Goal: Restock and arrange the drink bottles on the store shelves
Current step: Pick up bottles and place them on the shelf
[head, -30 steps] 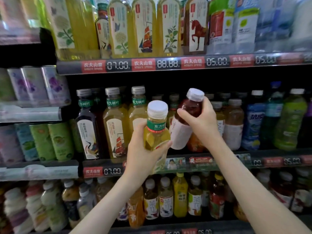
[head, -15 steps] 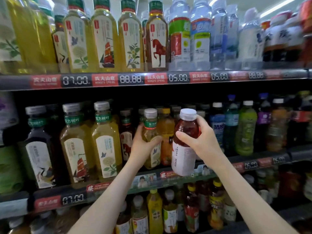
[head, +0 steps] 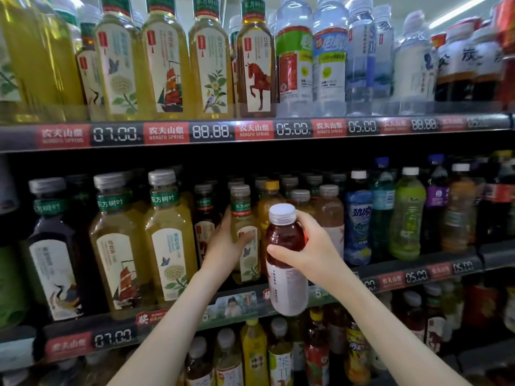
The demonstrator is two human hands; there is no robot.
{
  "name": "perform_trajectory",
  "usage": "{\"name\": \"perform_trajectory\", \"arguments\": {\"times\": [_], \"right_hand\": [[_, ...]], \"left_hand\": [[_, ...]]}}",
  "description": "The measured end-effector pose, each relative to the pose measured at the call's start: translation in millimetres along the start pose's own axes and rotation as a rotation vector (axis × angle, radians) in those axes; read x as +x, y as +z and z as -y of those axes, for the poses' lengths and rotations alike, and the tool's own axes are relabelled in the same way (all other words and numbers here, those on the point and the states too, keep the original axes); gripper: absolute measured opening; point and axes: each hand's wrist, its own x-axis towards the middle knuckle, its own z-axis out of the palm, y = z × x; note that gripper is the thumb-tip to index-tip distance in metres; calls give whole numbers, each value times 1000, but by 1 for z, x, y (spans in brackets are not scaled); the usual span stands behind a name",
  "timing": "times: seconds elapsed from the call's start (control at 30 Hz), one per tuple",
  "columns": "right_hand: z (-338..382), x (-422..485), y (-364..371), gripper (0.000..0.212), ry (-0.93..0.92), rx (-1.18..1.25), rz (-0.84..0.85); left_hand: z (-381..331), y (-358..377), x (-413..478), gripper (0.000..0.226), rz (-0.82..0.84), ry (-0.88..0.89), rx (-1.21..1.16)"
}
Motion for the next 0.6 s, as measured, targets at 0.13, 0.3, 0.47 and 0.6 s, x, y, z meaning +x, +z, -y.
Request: {"name": "perform_trajectory", "arguments": {"times": [0.13, 0.3, 0.47, 0.6], "right_hand": [[0, -8, 12, 58, 40, 49, 22], [3, -10, 23, 53, 89, 166, -18], [18, -10, 36, 49, 81, 197, 129], [19, 14, 30, 43, -72, 79, 70]], "left_hand": [[-4, 6, -33, 79, -43, 105, 37], [-28, -17, -87, 98, 423, 153, -141], [-31, -22, -91, 79, 92, 79, -93], [-21, -25, -100, 69, 59, -23, -173]]}}
